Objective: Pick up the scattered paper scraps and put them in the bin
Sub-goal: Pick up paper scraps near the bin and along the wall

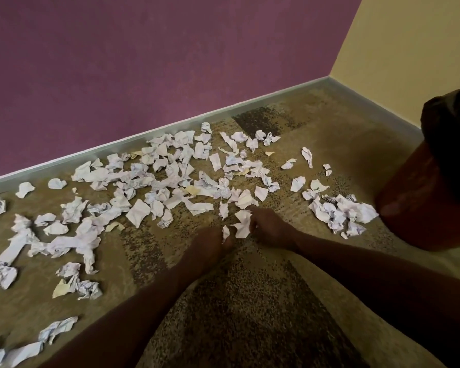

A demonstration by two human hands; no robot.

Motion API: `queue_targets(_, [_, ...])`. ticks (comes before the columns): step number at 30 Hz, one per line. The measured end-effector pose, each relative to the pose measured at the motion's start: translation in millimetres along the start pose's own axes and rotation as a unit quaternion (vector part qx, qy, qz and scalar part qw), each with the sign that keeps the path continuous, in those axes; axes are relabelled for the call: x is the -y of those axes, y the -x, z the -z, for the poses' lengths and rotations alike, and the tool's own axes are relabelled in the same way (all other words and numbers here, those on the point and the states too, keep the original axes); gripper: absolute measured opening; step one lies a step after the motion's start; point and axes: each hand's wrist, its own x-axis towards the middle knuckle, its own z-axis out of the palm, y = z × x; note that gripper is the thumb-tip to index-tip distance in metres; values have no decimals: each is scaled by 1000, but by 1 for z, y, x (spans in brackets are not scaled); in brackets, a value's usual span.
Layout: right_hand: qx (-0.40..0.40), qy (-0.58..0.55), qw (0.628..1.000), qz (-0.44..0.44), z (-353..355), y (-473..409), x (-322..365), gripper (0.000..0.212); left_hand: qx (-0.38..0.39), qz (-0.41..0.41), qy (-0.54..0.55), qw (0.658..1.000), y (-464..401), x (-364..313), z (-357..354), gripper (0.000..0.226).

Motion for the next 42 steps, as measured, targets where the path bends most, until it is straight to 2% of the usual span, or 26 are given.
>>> queue_targets(5, [-8, -105, 993, -50, 14, 9, -3, 11, -39, 43, 37, 998, -8, -3, -1, 41])
queue_targets(8, [-27, -144, 985, -90, 27, 19, -4, 10, -55, 75, 35, 995, -12, -10, -2, 27])
queue_targets(10, [-40, -167, 978, -115, 36, 26, -7, 11, -50, 91, 41, 994, -15, -19, -2, 37])
queue_targets(12, [-57, -180, 972, -141, 44, 34, -10, 9, -28, 48, 29, 998, -19, -24, -6, 37])
queue_targets(16, [-85, -185, 963, -174, 62, 50, -13, 8, 45, -34, -87, 995, -23, -25, -17, 36])
queue_targets(21, [-106, -194, 955, -195, 82, 67, -15, 10, 82, -45, -172, 981, -25, -29, -18, 35])
queue_targets(26, [-126, -227, 940, -220, 100, 82, -19, 10, 57, -19, -140, 988, -26, -36, -6, 42])
queue_targets(29, [-131, -234, 939, -213, 108, 87, -20, 13, 88, -23, -153, 984, -31, -37, -4, 52])
queue_targets(31, [-132, -243, 936, -217, 110, 90, -20, 18, 104, -32, -190, 976, -32, -39, -8, 49])
queue_targets(33, [-133, -246, 934, -222, 110, 94, -19, 23, 78, -49, -215, 972, -31, -42, -13, 38])
queue_targets(37, [-129, -254, 934, -218, 115, 102, -23, 26, 51, -41, -201, 977, -30, -47, -14, 28])
queue_targets(42, [-148, -265, 928, -215, 124, 98, -32, 23, 35, 1, -83, 996, -46, -87, -4, 26])
